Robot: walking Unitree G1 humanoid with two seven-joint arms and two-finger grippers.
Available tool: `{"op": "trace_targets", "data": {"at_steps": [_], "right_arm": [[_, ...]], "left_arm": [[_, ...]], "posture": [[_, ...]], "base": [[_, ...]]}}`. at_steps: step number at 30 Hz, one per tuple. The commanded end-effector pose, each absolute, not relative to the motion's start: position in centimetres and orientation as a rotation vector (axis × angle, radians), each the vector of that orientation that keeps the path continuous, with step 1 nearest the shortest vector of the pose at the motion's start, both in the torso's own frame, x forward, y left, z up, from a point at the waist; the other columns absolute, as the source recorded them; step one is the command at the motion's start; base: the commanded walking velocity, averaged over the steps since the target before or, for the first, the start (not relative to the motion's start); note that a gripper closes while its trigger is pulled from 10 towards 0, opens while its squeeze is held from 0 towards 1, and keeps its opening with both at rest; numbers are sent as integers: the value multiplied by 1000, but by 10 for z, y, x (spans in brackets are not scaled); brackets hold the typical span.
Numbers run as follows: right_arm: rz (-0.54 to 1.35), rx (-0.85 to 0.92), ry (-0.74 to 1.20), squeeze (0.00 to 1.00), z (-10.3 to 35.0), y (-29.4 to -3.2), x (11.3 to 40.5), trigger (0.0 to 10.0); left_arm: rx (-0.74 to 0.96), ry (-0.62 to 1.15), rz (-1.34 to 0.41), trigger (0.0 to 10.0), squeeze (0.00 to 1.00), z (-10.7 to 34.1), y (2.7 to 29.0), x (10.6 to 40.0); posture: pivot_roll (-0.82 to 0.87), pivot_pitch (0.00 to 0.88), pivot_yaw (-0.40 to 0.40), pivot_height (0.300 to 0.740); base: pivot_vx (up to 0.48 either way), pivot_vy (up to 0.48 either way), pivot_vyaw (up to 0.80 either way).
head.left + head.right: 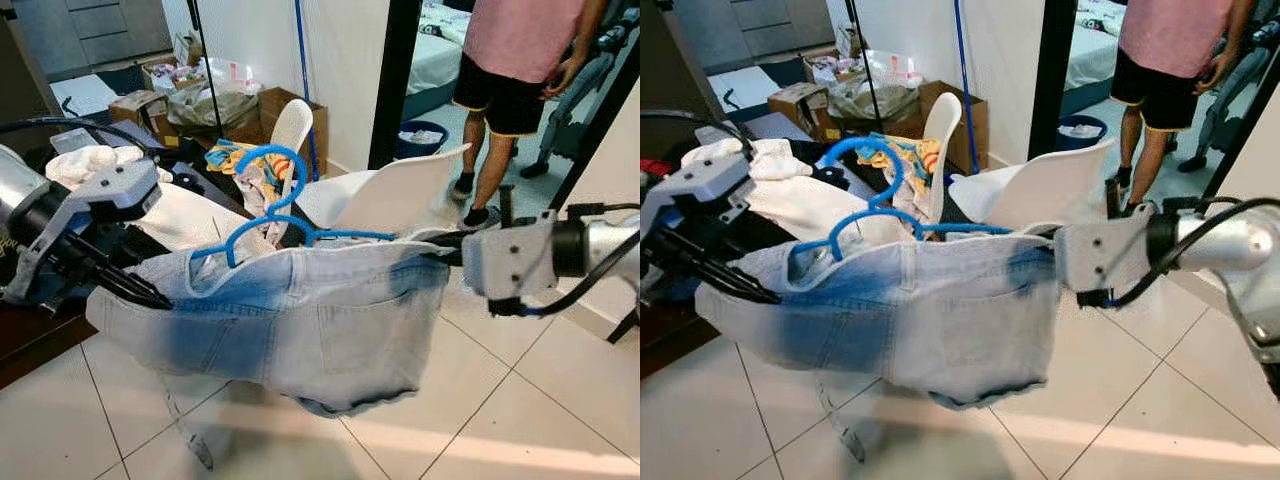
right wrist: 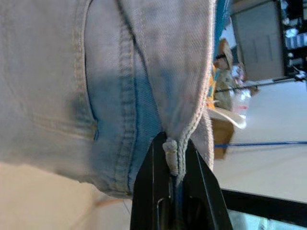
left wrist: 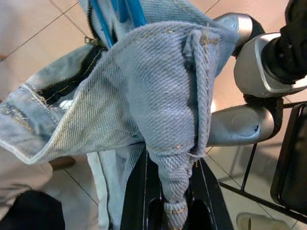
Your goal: Hang hanger
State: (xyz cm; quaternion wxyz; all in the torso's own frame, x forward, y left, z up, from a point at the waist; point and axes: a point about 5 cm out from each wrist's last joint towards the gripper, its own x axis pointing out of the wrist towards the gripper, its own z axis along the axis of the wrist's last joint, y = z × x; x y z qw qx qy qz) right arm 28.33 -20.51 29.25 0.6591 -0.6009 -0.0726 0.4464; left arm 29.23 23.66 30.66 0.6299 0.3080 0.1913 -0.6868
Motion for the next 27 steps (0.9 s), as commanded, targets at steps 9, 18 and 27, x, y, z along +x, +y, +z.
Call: {"op": "trace_targets", "data": {"at_steps": [9,18,27], "right_arm": [[812,-1559,-284,0,310,-213,300,0],[918,-1472,-238,0,302,-212,298,0],[1136,-1291,-26,0,266,-215,283,0]], "left_arm": [[709,525,-1609,10000,0,303,248,279],[714,540,-1620,10000,0,297,248,279],[727,366,-1568,10000,0,321,247,292]], "posture": [[-10,31,24,740],[-17,37,22,740],[-19,41,17,740]], "base": [[0,0,0],[0,0,0],[0,0,0]]}}
